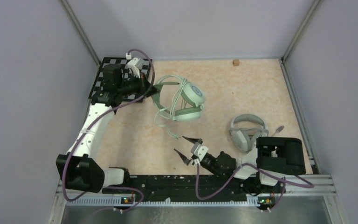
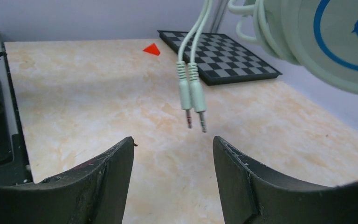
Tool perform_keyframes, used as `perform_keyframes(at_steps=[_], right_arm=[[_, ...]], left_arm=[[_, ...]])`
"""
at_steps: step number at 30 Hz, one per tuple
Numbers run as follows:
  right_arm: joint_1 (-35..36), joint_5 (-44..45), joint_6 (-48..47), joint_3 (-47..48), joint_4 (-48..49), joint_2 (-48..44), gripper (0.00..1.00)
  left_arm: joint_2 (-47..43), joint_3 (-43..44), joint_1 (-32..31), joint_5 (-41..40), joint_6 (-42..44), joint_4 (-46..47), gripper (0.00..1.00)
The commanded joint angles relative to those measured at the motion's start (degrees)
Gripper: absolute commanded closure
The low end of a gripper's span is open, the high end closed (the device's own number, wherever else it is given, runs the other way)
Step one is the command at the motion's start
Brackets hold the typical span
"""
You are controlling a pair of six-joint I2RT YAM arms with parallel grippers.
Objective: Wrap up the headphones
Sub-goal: Wrap the headphones cable around the headphones.
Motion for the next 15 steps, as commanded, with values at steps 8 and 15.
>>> perform_keyframes(at_steps=[8,15], right_arm=[[0.7,2.3,-10.4,7.8,-3.6,-5.5,0.38],[2.6,-1.9,-9.3,12.8,-12.9,-5.6,0.38]], left_arm=[[-7.0,0.7,0.1,-4.3,-3.2,-0.7,1.0],[-9.2,1.0,0.0,-9.0,-3.4,-1.0,1.0]])
